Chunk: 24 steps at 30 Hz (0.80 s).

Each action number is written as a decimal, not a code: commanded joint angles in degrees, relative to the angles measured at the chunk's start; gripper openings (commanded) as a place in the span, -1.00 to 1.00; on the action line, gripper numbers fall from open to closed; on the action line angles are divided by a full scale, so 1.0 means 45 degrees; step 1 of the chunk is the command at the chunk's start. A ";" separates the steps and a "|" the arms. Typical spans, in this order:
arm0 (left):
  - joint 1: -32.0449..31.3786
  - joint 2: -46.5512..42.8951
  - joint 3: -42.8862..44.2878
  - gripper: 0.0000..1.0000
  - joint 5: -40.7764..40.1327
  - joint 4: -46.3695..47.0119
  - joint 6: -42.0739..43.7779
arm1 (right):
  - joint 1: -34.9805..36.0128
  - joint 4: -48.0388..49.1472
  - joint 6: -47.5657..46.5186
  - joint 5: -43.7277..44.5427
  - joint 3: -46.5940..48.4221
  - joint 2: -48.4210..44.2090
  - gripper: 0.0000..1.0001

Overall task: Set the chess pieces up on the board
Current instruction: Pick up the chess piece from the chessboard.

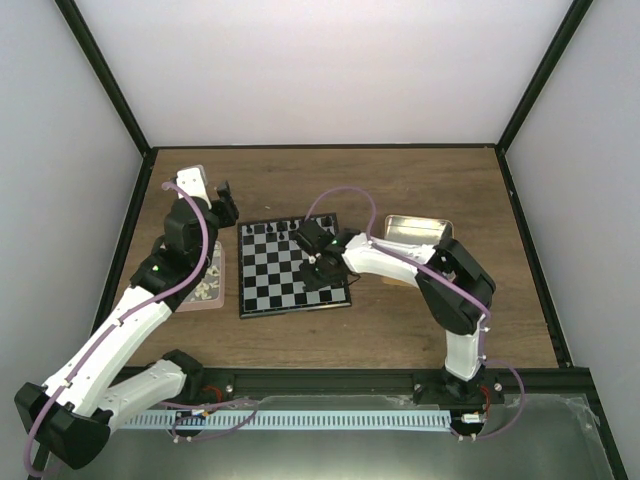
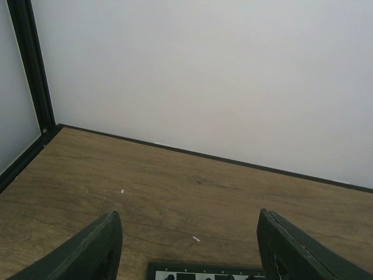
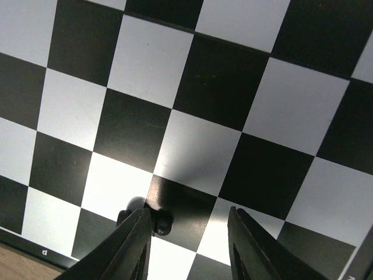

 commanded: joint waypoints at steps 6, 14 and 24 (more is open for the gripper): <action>0.0073 -0.0070 0.0006 0.31 0.0072 0.0084 0.0015 | 0.0940 -0.0171 0.2468 0.1616 0.0619 -0.0406 -0.12; 0.0081 -0.0159 -0.0013 0.31 0.0081 0.0046 -0.0014 | 0.1415 -0.0719 0.3545 0.2617 0.0757 0.0035 -0.08; 0.0079 -0.0207 -0.0014 0.31 0.0126 0.0046 -0.0004 | 0.1739 -0.0878 0.3826 0.2622 0.0587 0.0269 -0.14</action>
